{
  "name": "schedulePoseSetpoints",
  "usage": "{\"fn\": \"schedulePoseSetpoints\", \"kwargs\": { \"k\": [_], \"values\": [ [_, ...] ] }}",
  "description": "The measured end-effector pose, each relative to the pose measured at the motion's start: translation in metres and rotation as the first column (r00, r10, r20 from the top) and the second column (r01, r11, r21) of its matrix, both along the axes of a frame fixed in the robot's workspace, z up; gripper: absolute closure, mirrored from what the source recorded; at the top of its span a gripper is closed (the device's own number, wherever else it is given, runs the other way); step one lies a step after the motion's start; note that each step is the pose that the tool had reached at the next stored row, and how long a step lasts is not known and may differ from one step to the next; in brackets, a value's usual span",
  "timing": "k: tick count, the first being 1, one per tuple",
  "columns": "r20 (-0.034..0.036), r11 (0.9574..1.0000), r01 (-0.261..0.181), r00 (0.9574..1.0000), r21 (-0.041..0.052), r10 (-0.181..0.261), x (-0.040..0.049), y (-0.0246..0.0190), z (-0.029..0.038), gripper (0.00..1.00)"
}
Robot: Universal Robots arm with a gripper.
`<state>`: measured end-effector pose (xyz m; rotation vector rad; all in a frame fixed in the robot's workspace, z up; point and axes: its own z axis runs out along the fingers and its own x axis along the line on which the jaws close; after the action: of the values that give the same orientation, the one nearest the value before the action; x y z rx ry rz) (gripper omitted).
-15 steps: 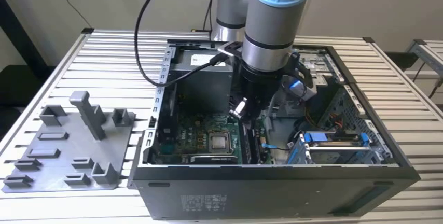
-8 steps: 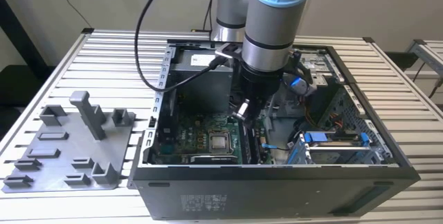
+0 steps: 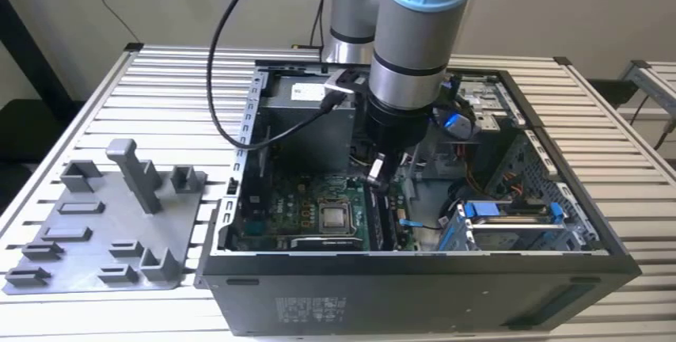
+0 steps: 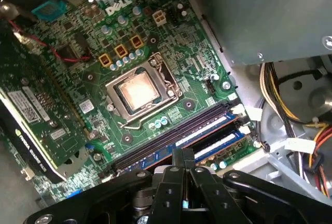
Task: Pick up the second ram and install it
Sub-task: 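Press down the second ram until it locks into place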
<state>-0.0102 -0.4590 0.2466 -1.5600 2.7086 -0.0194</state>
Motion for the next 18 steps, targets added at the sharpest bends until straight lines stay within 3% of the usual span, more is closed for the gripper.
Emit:
{"fn": "schedulePoseSetpoints", "kwargs": {
  "k": [5, 9, 12, 18],
  "values": [
    [0.0, 0.9963, -0.086, 0.9963, 0.0, 0.086, -0.0005, 0.0, -0.0007, 0.89],
    [-0.0001, 0.9875, -0.157, 0.9875, -0.0003, 0.157, -0.0006, 0.0, -0.0013, 0.89],
    [0.0, 0.9777, -0.21, 0.9777, 0.0, 0.21, -0.0006, 0.0, -0.0016, 0.89],
    [0.0, 0.9501, -0.312, 0.9501, -0.0001, 0.312, -0.0007, 0.0, -0.002, 0.89]
  ]
}}
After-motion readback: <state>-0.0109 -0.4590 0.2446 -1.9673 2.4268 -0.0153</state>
